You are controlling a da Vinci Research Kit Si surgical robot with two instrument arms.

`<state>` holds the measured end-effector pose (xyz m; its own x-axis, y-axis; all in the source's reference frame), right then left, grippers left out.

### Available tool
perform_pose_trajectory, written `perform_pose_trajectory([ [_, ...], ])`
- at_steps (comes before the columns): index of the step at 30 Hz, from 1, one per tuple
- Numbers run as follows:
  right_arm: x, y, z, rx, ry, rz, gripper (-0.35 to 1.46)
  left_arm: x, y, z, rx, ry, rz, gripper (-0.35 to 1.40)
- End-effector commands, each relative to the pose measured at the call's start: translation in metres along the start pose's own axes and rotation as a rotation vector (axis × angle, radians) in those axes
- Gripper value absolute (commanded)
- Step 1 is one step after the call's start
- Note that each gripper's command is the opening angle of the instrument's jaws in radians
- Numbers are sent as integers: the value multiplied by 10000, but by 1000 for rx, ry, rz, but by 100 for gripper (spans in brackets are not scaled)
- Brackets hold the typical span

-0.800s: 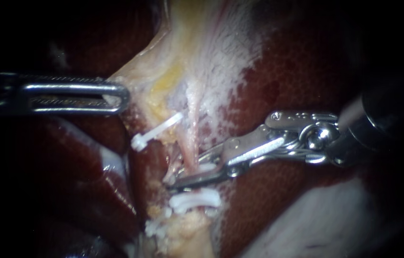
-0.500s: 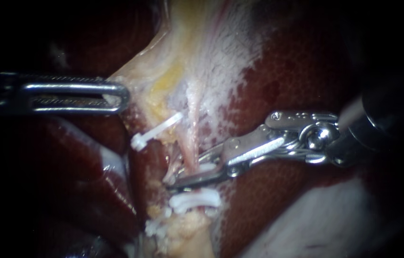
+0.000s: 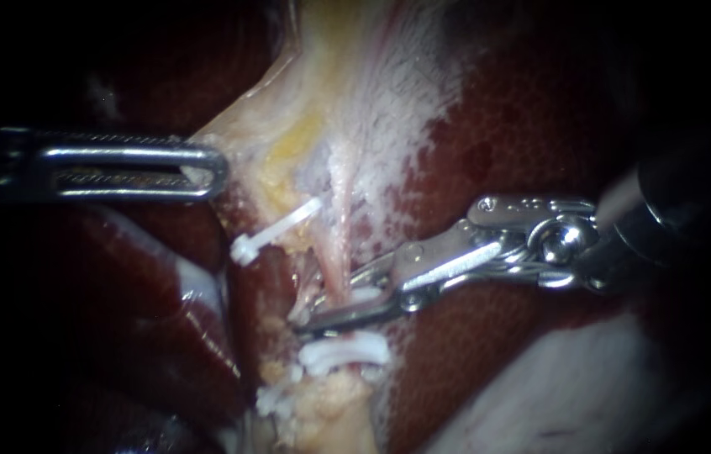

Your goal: Going back third clip right tube

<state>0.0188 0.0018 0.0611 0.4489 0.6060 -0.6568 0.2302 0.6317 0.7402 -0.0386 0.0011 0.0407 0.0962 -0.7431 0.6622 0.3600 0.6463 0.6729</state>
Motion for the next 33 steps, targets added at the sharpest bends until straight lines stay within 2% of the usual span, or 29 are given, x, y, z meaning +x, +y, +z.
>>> perform_pose_trajectory([
  [1, 0, 2, 0, -10, 3, -25, 47, 0, 0, 0, 1, 0, 0, -35],
  [9, 0, 5, -4, -47, 6, -114, 57, 0, 0, 0, 1, 0, 0, -35],
  [18, -4, 2, -11, -56, 7, -138, 58, 0, 0, -1, 1, 0, 0, -35],
  [26, -14, -13, -39, -102, 18, -149, 60, 1, 4, -1, 2, 0, 1, -35],
  [33, -16, -28, -76, -147, 28, -167, 60, 2, 7, -2, 6, 1, 1, -35],
])
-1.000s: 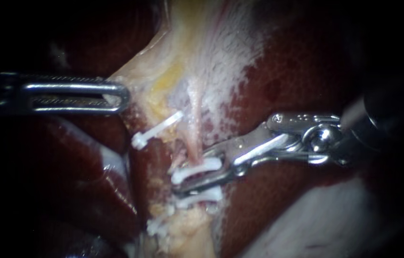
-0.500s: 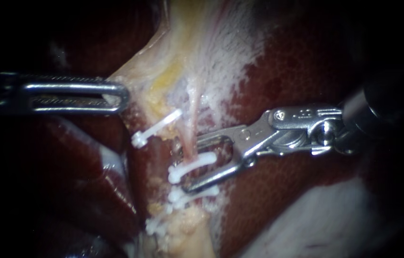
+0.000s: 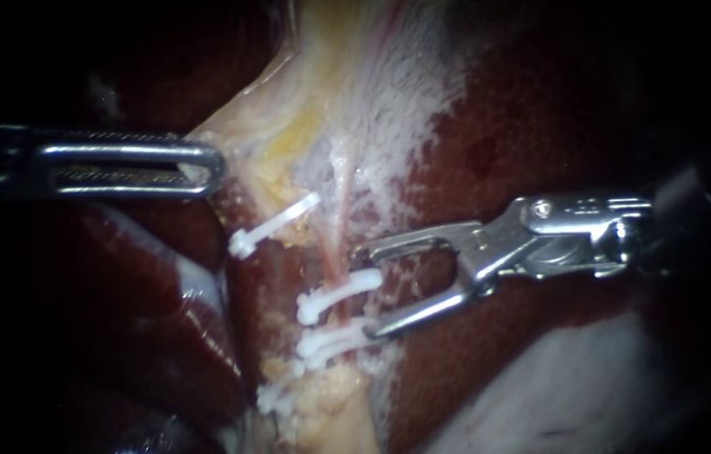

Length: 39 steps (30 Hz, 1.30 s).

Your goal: Going back third clip right tube

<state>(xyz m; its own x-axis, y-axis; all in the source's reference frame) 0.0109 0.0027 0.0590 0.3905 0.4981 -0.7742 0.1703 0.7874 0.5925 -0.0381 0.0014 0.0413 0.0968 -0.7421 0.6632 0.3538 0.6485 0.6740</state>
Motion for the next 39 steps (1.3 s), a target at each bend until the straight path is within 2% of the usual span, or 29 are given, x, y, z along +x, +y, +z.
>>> perform_pose_trajectory([
  [1, 0, -1, -5, -4, 1, -1, 60, 0, 0, 0, 0, 1, -1, -35],
  [12, 6, -10, -42, -47, 5, -14, 60, 2, 3, 0, -3, 0, 0, -35],
  [25, 9, -19, -46, -44, 4, -25, 60, 8, 18, 2, -7, -1, 2, -35],
  [34, 7, -20, -50, -42, 3, -31, 60, 29, 47, 9, -16, 3, 11, -35],
  [39, 7, -20, -50, -42, 3, -31, 60, 44, 52, 21, -25, 12, -4, -35],
])
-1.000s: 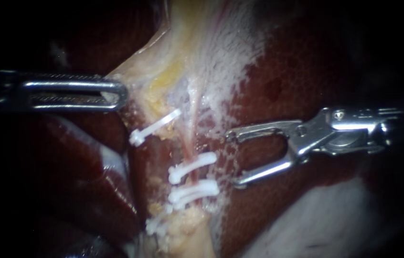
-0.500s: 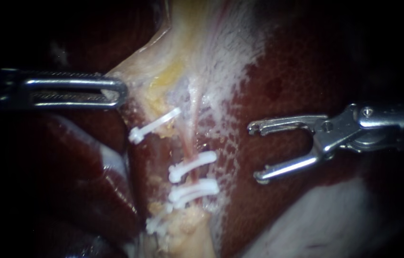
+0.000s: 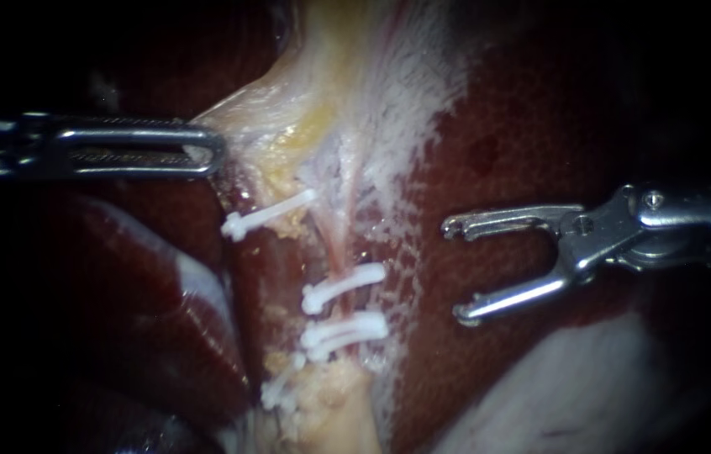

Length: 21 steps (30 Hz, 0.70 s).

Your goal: Going back third clip right tube

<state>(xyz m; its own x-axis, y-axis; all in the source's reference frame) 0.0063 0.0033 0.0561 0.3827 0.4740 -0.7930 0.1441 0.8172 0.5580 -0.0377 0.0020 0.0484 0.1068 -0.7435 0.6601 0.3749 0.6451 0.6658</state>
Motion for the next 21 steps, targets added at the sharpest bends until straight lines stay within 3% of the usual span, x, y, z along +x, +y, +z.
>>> perform_pose_trajectory([
  [1, 0, 0, 0, 0, 0, 0, 60, 3, -1, 3, -5, 7, -3, -35],
  [9, 2, -1, -1, 0, 0, 2, 60, 20, -7, 28, 7, 23, -9, -35],
  [21, 3, -1, -1, 0, 1, 2, 60, 22, -9, 37, 12, 26, -14, -35],
])
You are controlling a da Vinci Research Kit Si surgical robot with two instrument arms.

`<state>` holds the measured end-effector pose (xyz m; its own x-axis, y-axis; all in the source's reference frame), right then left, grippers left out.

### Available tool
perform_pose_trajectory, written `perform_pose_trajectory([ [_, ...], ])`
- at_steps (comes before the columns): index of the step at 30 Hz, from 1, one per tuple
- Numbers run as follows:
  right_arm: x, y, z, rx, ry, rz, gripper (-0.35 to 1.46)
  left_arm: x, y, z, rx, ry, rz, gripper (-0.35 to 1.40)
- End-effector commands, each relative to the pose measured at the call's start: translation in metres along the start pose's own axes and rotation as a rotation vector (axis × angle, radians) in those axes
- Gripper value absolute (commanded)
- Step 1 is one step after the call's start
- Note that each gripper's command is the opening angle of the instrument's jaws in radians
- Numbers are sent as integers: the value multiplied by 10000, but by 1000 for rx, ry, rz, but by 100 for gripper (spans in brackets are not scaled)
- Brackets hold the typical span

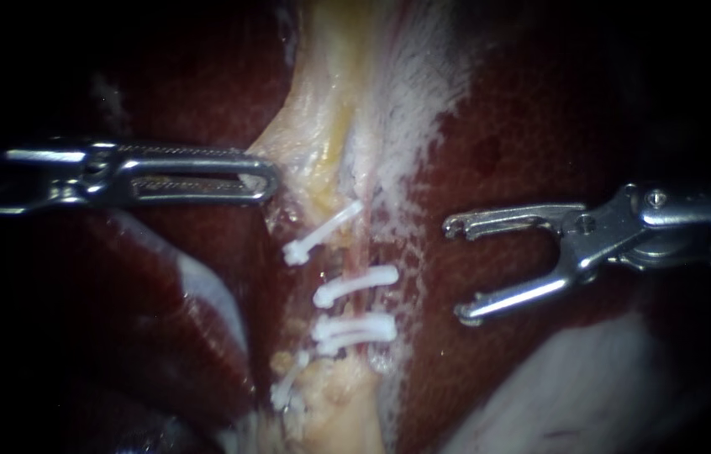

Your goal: Going back third clip right tube

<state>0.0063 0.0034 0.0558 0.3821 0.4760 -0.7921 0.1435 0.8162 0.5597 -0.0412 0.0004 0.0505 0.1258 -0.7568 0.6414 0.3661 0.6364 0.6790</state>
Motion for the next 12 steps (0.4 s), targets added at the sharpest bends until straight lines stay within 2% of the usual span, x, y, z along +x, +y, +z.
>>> perform_pose_trajectory([
  [1, 0, 0, 0, 0, 0, 0, 60, 0, 0, 0, 0, 0, 0, -35],
  [12, 0, -1, -1, 1, 0, 0, 60, 0, 1, -1, 1, 0, 0, -35],
])
